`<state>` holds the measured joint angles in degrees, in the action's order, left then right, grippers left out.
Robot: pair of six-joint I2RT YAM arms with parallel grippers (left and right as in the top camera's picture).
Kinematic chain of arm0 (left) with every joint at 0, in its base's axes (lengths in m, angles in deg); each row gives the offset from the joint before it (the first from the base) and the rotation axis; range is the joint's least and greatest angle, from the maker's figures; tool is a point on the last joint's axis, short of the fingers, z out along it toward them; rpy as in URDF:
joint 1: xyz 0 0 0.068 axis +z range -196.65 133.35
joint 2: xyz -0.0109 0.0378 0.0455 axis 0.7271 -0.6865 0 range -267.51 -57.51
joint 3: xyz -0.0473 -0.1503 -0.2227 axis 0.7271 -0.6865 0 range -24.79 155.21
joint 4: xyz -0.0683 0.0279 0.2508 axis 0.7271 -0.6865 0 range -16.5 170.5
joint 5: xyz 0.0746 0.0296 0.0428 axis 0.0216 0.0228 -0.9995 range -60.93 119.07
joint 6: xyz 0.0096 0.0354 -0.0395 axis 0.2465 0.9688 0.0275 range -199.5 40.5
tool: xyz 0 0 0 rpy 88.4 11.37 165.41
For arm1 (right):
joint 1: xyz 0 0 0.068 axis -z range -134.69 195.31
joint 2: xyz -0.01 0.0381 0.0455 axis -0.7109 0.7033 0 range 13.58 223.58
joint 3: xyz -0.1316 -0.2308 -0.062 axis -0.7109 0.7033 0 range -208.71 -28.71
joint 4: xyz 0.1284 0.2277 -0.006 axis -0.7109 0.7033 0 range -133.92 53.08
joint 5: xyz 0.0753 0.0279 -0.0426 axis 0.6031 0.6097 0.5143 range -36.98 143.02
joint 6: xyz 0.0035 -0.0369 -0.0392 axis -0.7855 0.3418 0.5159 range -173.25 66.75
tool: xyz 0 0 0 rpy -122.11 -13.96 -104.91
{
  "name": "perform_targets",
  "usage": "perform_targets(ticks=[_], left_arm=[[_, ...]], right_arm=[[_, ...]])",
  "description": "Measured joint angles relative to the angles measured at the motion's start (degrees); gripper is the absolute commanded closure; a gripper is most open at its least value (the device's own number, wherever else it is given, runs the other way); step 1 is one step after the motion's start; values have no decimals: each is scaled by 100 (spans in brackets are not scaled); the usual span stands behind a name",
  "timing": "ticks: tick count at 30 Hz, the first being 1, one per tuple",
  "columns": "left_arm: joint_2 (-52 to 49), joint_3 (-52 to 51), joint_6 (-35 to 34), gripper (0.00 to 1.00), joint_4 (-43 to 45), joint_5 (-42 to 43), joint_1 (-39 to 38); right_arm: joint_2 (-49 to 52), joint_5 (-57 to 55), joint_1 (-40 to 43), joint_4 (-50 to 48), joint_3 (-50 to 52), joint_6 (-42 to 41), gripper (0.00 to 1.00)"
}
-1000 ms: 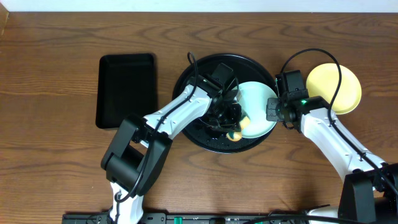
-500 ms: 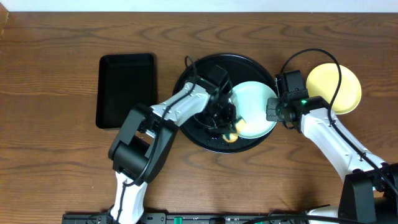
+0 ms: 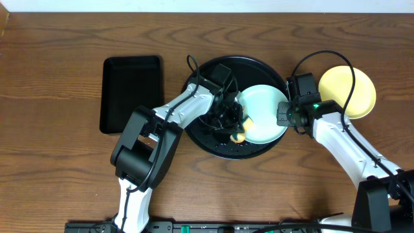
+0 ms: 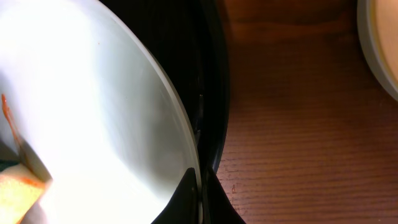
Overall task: Clean dirty plates on tray and stack at the side
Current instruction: 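Continue scrubbing the tilted blue plate face with the left-gripper sponge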
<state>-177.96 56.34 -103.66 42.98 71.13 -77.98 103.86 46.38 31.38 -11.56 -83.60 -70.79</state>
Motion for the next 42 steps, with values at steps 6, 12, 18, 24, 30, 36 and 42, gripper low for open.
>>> perform_targets(ticks=[6, 12, 18, 24, 30, 36, 42], left_arm=[[0, 0, 2, 92, 170, -4, 0], [0, 0, 2, 92, 345, -4, 0], [0, 0, 2, 92, 479, -7, 0], [0, 0, 2, 92, 516, -17, 0], [0, 0, 2, 92, 566, -20, 39], [0, 0, 2, 92, 592, -22, 212], [0, 0, 2, 92, 691, -22, 262]], right_arm=[[0, 2, 0, 0, 0, 0, 99], [0, 39, 0, -4, 0, 22, 99], [0, 42, 0, -7, 0, 44, 99], [0, 42, 0, -7, 0, 61, 99], [0, 44, 0, -7, 0, 63, 99], [-7, 42, -46, -26, 0, 87, 99], [-68, -48, -173, -33, 0, 131, 99]])
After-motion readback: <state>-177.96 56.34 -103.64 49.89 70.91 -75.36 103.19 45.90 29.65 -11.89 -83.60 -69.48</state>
